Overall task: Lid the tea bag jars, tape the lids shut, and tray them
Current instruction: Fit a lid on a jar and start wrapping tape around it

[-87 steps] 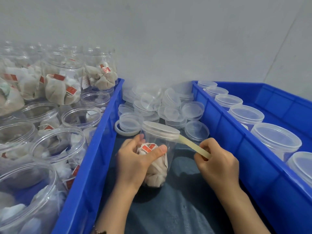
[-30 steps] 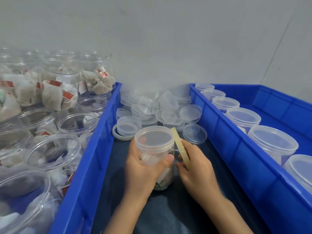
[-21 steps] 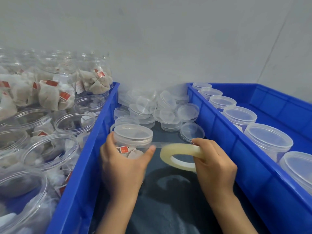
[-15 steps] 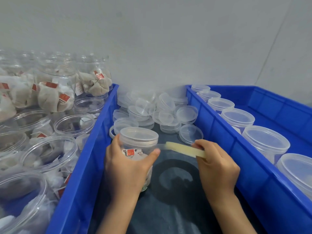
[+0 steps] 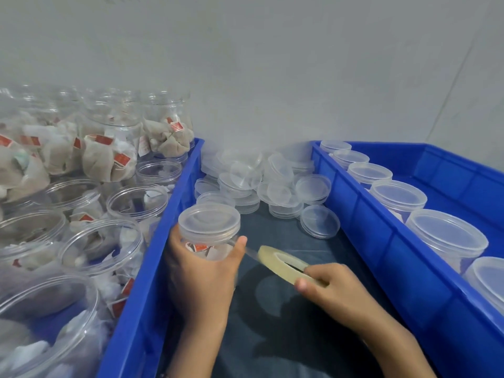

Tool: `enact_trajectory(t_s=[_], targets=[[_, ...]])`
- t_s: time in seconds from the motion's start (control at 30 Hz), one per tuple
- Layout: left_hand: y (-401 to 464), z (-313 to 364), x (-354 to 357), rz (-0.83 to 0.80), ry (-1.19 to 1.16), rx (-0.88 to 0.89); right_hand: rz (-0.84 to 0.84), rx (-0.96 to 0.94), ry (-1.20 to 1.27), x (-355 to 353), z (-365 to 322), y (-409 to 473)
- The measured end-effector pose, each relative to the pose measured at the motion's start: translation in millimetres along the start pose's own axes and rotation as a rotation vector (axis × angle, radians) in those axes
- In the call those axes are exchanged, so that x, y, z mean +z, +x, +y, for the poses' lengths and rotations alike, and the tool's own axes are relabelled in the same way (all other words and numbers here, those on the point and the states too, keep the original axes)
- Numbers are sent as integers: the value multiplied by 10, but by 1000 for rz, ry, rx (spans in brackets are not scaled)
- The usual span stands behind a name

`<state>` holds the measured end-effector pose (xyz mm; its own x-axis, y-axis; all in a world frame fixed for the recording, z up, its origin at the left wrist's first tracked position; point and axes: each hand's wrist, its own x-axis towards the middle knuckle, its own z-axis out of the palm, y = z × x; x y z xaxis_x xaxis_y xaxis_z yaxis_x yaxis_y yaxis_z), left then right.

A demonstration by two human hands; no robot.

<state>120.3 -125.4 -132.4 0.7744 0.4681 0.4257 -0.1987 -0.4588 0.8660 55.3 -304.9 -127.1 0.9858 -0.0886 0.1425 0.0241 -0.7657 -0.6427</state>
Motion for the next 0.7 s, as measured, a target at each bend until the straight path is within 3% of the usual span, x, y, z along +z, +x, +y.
enact_trajectory(t_s=[0.1,0.2,0.27,0.37,0.5,0.7], targets=[[-35,36,12,-41,40,38,265,18,-81,-66,16,1],[-81,73,33,-96,83,117,574,-92,-321,-112,10,7],[-64,94,24,-112,40,91,690,-136,-399,-98,7,-6],[-47,103,-2,-212,-95,38,761,-122,-413,-61,9,-6],[-127,182,-44,-535,-452,-71,807,-37,-333,-76,9,-3],[-138,265,-112,-787,-750,-150,728,42,-225,-133,3,11]])
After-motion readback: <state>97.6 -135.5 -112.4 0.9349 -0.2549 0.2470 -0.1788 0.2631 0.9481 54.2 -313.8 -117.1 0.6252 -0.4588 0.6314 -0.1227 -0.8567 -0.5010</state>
